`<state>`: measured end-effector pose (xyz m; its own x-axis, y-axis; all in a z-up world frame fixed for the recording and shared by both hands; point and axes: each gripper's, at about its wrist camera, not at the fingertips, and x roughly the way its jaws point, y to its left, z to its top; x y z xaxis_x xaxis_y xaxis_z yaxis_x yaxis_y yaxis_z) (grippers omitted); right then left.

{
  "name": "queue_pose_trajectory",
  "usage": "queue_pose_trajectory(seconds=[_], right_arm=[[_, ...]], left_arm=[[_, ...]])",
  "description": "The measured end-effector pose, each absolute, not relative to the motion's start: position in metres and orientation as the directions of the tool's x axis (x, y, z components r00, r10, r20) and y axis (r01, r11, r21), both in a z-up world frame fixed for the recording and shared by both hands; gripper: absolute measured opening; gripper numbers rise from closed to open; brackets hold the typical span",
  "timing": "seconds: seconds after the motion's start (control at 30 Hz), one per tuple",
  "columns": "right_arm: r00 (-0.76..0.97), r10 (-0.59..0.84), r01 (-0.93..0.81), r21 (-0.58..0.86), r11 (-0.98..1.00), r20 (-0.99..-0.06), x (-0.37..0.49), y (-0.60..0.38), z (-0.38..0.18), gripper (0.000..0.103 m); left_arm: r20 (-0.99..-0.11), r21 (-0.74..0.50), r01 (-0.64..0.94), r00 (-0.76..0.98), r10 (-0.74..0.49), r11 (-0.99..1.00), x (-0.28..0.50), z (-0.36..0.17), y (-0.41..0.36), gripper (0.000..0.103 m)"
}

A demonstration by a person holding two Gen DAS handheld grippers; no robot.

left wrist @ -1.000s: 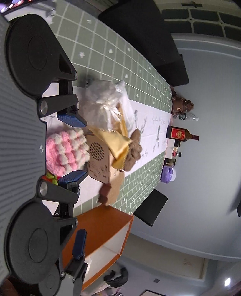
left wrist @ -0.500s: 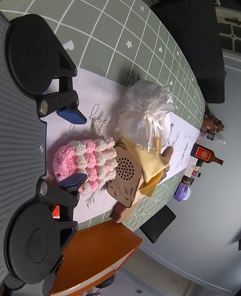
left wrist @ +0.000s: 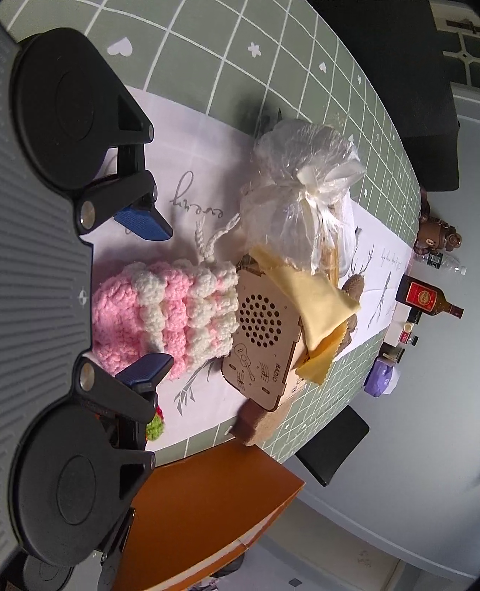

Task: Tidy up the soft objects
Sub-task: 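Grasp the orange crocheted fruit with the right tool while the left tool grasps the pink crocheted pouch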

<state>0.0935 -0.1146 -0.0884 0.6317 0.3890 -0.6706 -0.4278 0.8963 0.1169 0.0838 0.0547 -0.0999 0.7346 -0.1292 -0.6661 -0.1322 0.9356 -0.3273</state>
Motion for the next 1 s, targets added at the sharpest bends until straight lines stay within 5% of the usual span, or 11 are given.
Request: queue_pose_trajectory(seconds=[0.2, 0.63, 1.0], right_arm=[[0.633, 0.403, -0.447, 0.113, 0.888, -0.662, 0.09, -0.11, -0.09, 0.042], [0.628, 0.402, -0.451, 0.109, 0.886, -0.666, 0.088, -0.109, -0.091, 0.042], [0.641, 0.421, -0.472, 0.102, 0.875, -0.642, 0.073, -0.11, -0.072, 0.041]], left_arm=[[-0.665, -0.302, -0.107, 0.735, -0.129, 0.947, 0.086, -0.1, 0.044, 0.077], [-0.623, -0.152, -0.047, 0.78, -0.059, 0.987, 0.078, -0.09, 0.017, 0.022], [-0.583, -0.129, -0.063, 0.812, -0.024, 0.99, 0.054, -0.067, 0.025, 0.021]])
